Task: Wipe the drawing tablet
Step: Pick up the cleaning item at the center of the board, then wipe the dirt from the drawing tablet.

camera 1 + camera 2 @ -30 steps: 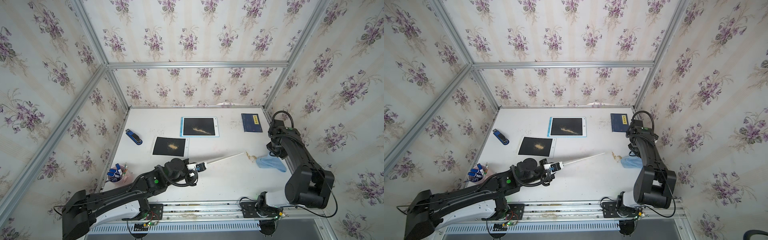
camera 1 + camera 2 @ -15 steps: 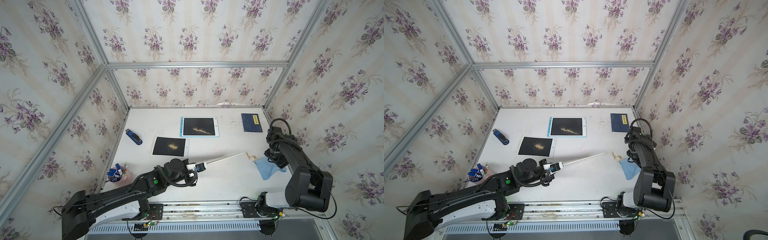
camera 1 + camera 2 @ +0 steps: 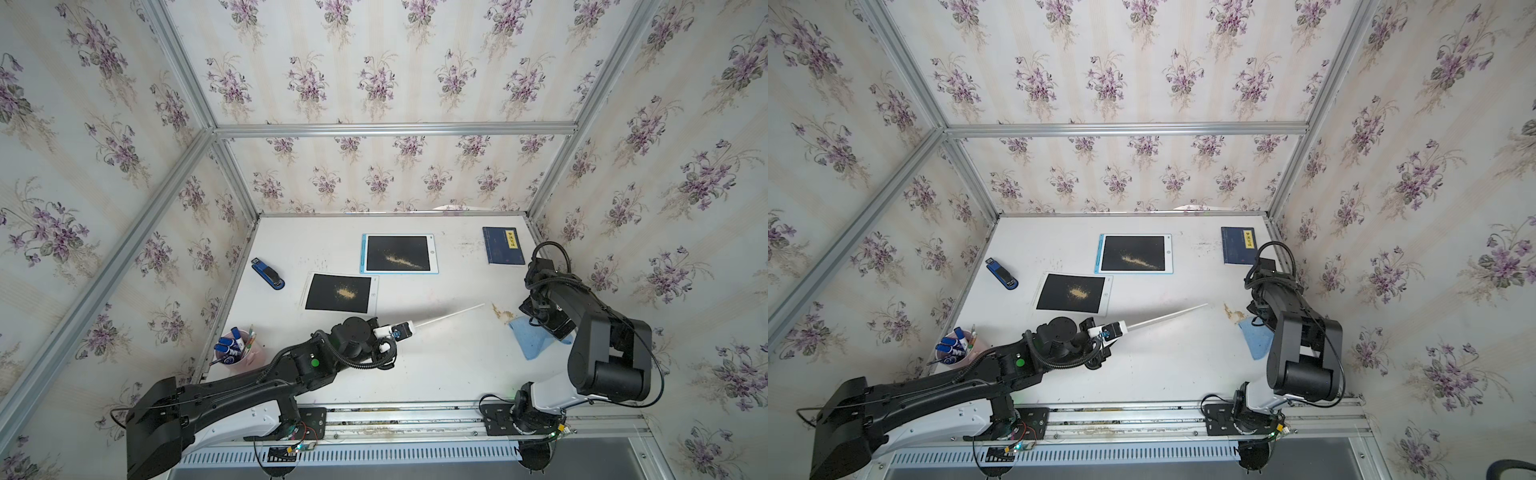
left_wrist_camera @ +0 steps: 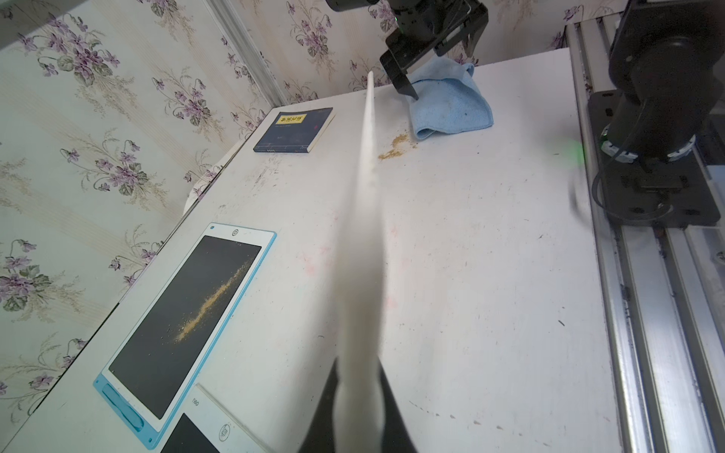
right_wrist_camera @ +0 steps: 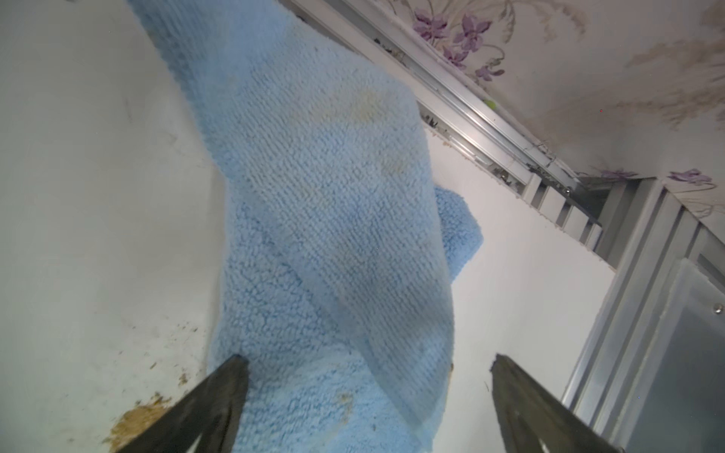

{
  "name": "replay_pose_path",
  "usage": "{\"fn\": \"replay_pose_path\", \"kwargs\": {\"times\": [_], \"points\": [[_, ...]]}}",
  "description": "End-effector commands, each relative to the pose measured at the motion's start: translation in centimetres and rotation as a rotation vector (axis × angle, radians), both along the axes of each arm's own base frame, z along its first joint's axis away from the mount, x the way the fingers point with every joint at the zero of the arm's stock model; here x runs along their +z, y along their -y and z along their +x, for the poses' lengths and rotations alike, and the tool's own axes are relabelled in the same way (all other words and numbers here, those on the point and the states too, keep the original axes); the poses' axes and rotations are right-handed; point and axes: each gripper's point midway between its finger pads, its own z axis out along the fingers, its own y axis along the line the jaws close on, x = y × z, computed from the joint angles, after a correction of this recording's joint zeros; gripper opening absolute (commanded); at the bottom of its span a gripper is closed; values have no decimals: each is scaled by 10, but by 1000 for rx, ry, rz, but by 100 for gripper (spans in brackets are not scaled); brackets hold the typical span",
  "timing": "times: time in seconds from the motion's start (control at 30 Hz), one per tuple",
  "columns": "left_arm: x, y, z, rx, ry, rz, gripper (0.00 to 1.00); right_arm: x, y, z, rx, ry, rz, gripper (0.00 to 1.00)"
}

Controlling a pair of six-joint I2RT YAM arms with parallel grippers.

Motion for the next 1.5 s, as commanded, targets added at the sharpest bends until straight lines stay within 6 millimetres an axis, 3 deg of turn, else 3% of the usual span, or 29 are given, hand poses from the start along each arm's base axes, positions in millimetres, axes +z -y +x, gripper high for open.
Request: {"fn": "replay_pose_path", "kwargs": {"times": [0.0,0.2,0.47,0.53,0.63,0.7,0.77,0.87,1.0,1.07,1.13,1.23,1.3,1.4,1.47], "points": [[26,3,4,19,23,-69,0,-10,3,7,7,35,-14,97],[35,3,10,46,12,-33,0,-30,10,15,8,34,31,99],[39,1,14,82,0,-52,0,-49,4,23,-18,66,127,86],[37,0,14,82,3,-40,0,-51,4,22,-29,64,130,72],[34,0,15,77,13,-23,0,-48,5,21,-36,73,126,26],[33,1,15,78,16,-17,0,-40,8,21,-42,88,104,10],[31,1,17,81,17,-16,0,-23,14,21,-50,109,62,1],[29,4,17,76,14,-39,0,18,28,25,-61,192,-39,0],[22,11,14,35,24,-48,0,78,30,40,2,368,-87,0],[16,16,9,-15,50,-34,0,97,14,56,98,484,-20,0],[9,20,0,-93,93,-19,0,112,-31,87,340,680,156,0],[2,20,-13,-180,186,-24,0,125,-56,83,376,703,123,0],[-1,20,-17,-208,232,-23,0,138,-100,97,583,744,158,0],[-12,24,-20,-253,211,51,0,141,-128,99,671,721,199,0],[-16,28,-21,-269,172,80,0,144,-137,99,688,759,240,0]]}}
